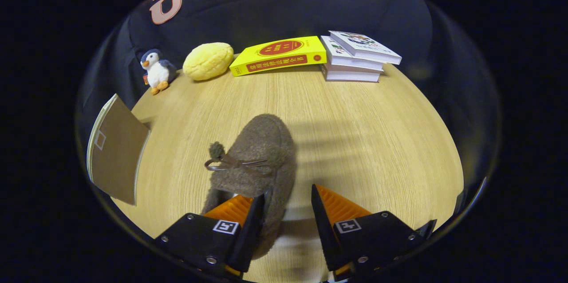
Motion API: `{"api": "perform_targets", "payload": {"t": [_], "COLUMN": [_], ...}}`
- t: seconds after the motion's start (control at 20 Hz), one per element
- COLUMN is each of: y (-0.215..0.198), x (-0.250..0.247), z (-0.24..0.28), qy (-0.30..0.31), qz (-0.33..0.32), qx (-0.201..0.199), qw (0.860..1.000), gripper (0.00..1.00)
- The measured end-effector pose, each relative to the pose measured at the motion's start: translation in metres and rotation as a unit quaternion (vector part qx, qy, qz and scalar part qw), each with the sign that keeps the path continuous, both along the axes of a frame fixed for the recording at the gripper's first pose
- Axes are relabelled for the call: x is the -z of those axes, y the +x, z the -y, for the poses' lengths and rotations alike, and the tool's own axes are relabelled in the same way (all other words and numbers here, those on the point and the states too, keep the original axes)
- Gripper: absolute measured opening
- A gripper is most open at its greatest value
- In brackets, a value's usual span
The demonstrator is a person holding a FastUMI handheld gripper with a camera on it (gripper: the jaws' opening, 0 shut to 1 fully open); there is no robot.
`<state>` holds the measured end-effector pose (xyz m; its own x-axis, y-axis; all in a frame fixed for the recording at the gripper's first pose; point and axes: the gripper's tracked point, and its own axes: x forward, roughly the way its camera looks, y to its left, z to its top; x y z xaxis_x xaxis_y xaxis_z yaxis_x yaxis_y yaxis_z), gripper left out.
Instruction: Open the storage box then place both shoes into the box .Put the left shoe in first, then the right shoe, with the right side of both shoes facing outward in a uniform manner.
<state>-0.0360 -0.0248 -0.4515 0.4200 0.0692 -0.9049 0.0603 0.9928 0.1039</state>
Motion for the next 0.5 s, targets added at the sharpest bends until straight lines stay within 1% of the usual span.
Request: {"api": "perform_targets", "payload": {"t": [0.15,0.3,0.35,0.45,0.5], "y": [0.006,0.012,0.010,0.007,0.007], "x": [0.013,0.013,0.012,0.007,0.002], "z": [0.000,-0.008,-0.010,-0.014,-0.017], "qy": [-0.010,-0.007,-0.005,0.011,0.022], "qz": [-0.004,0.005,0.003,0.000,0.002], "qx": [0.011,0.008,0.008,0.020,0.030], "qw": [1.000,1.000,1.000,1.000,0.999], "gripper": [0.48,0.28,0.19,0.11,0.09]}}
